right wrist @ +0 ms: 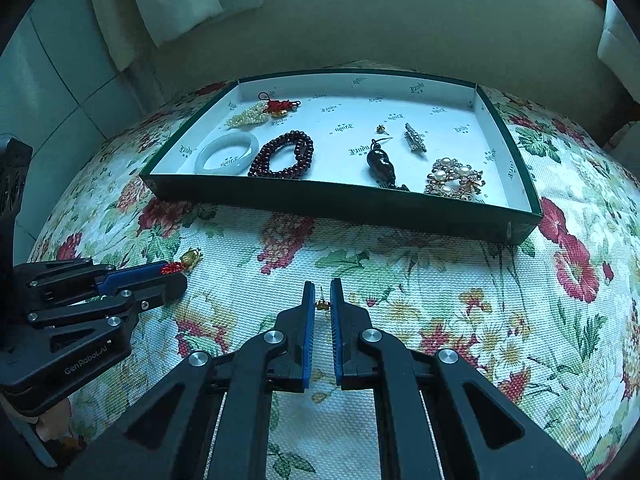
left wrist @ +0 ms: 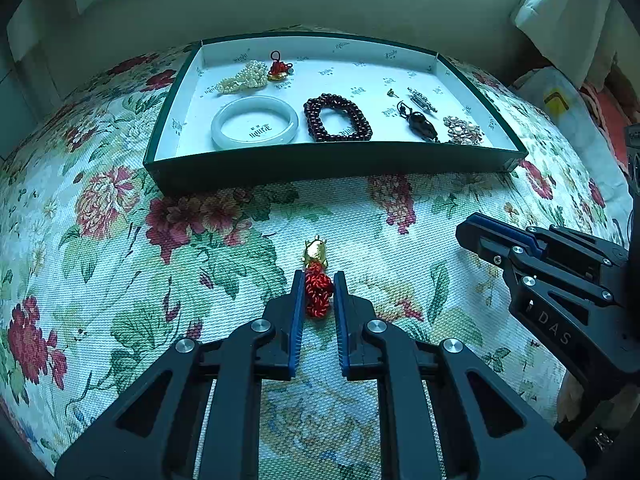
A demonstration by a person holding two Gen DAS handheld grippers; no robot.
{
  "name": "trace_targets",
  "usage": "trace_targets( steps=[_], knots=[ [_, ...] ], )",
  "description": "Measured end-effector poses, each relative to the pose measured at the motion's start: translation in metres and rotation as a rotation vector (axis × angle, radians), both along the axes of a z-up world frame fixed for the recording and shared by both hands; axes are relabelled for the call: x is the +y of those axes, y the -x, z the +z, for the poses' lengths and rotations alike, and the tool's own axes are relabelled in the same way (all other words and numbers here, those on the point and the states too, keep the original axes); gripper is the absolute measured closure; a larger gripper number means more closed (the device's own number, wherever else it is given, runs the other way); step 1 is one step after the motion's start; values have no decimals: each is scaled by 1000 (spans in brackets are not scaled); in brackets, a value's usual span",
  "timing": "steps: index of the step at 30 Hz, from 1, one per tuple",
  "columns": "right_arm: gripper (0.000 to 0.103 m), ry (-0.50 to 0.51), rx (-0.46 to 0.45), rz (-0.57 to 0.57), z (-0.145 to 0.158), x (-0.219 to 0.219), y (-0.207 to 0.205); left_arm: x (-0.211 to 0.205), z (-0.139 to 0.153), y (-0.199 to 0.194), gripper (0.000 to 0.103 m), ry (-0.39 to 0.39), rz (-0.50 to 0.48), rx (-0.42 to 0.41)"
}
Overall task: Organize jewelry
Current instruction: 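Close the left gripper on the red tassel charm while the right closes on the gold earring, then carry the charm with the left gripper while the right carries the earring over the box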
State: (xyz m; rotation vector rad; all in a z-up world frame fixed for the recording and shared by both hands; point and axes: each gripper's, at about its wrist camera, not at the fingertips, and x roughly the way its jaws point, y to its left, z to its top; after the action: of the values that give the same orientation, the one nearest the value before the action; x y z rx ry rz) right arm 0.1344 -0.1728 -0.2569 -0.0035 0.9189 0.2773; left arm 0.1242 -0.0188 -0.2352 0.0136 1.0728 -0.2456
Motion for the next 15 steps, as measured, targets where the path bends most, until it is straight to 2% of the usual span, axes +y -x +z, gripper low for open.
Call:
trace_targets(
  steps=[6,15],
  knots=[
    [95,-12,-9,-5,6,-3,1,2,11,1,90,16,7,-27],
    [95,-27,-49,-15,26,-8,0,2,43,-6,90,60,5,-79]
  ],
)
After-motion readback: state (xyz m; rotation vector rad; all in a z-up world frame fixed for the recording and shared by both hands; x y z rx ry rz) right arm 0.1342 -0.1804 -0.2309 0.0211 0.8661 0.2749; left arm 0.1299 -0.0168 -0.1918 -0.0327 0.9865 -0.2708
